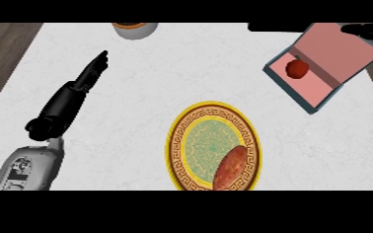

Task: Pick the bell pepper from the plate and place it in the cardboard box

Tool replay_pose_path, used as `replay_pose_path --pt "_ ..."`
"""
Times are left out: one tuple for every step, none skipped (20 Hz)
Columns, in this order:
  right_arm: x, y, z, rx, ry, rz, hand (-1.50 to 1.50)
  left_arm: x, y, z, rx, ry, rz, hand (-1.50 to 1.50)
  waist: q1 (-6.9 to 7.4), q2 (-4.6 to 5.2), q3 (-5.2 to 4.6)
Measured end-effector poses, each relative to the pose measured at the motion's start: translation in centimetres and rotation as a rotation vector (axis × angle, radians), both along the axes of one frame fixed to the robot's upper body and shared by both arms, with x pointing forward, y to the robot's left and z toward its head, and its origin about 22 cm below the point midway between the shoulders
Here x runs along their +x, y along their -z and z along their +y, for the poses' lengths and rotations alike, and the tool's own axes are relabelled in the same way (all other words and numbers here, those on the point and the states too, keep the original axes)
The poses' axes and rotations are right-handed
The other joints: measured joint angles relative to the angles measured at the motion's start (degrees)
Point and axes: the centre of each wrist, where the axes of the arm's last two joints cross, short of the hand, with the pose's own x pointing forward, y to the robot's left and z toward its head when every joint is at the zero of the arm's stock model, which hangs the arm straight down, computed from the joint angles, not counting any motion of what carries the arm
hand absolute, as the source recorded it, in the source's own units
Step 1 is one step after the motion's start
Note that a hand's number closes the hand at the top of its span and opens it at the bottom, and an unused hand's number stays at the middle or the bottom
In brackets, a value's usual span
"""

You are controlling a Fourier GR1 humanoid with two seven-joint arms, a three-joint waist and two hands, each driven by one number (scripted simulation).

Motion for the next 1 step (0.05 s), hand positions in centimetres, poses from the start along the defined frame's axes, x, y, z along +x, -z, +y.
replay_pose_path --pt "-0.55 0.28 -0.9 0.025 0.016 -0.013 -1.5 0.14 -0.07 0.35 0.002 0.002 0.0 0.0 0.03 0.03 -0.02"
